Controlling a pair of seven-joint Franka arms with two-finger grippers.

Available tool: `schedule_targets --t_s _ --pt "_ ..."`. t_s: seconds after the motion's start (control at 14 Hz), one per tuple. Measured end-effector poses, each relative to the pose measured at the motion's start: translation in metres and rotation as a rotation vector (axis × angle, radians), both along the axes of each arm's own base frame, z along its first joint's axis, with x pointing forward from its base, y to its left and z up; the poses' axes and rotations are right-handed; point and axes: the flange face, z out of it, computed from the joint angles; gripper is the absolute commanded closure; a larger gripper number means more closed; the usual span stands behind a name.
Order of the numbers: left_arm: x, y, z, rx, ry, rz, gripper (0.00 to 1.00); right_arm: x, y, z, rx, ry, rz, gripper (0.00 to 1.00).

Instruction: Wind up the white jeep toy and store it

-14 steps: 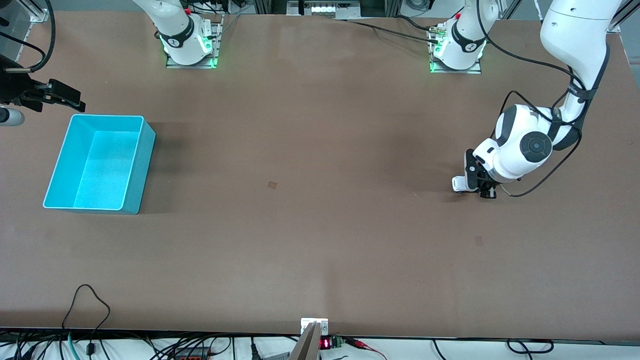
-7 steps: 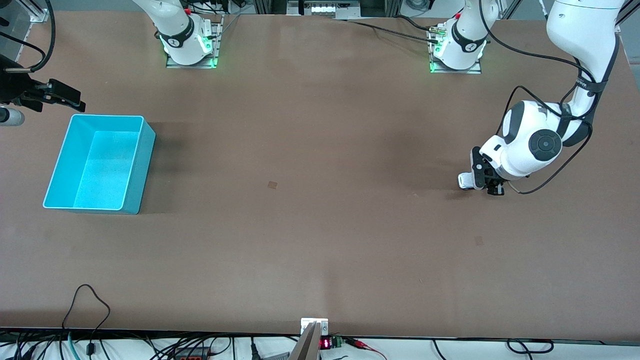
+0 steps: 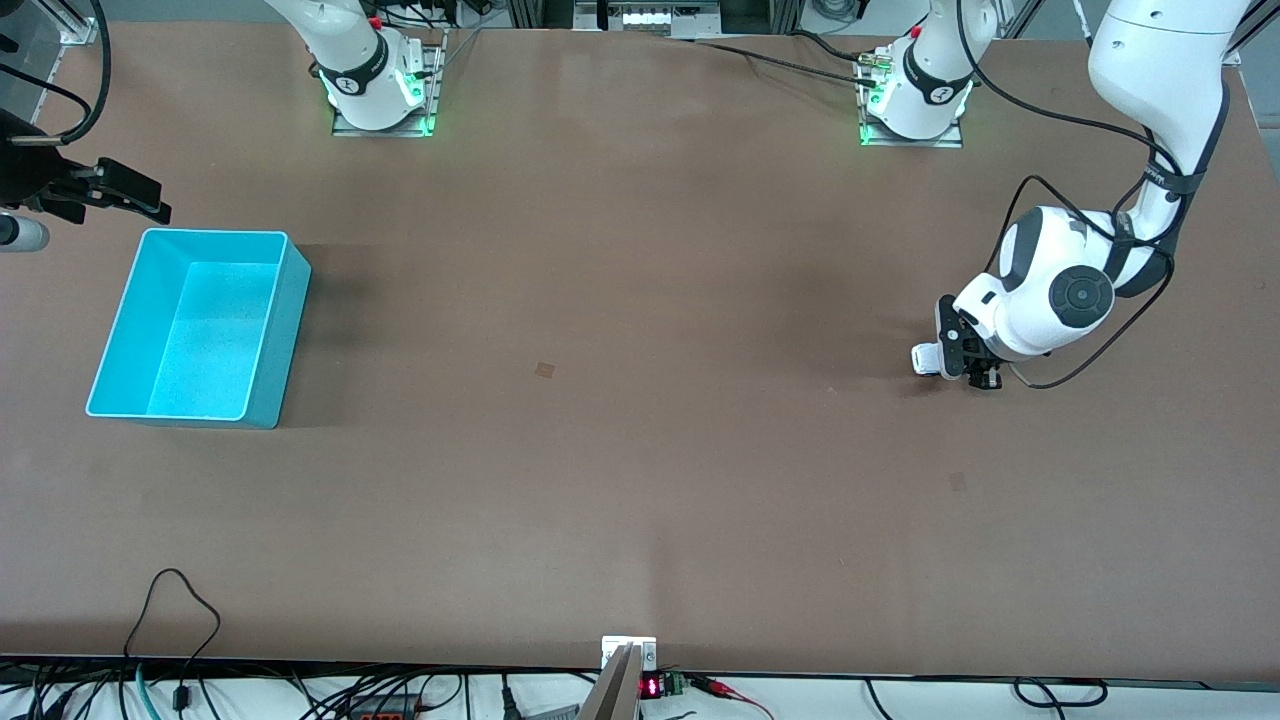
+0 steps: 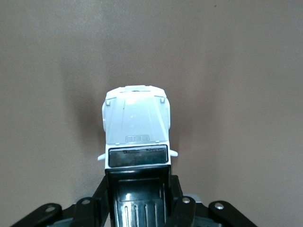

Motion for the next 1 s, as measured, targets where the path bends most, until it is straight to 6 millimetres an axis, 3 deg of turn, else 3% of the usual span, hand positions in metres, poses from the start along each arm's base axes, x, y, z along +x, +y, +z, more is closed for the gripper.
schedule_targets --t_s 0.43,1.0 --pt "0.000 0.000 0.000 0.004 -0.002 -0.009 0.81 0.000 0.000 0.000 0.000 0.000 0.000 0.00" --pt "-0.001 0.043 -0.002 0.050 0.000 -0.022 0.81 0.000 0.000 0.000 0.000 0.000 0.000 0.00"
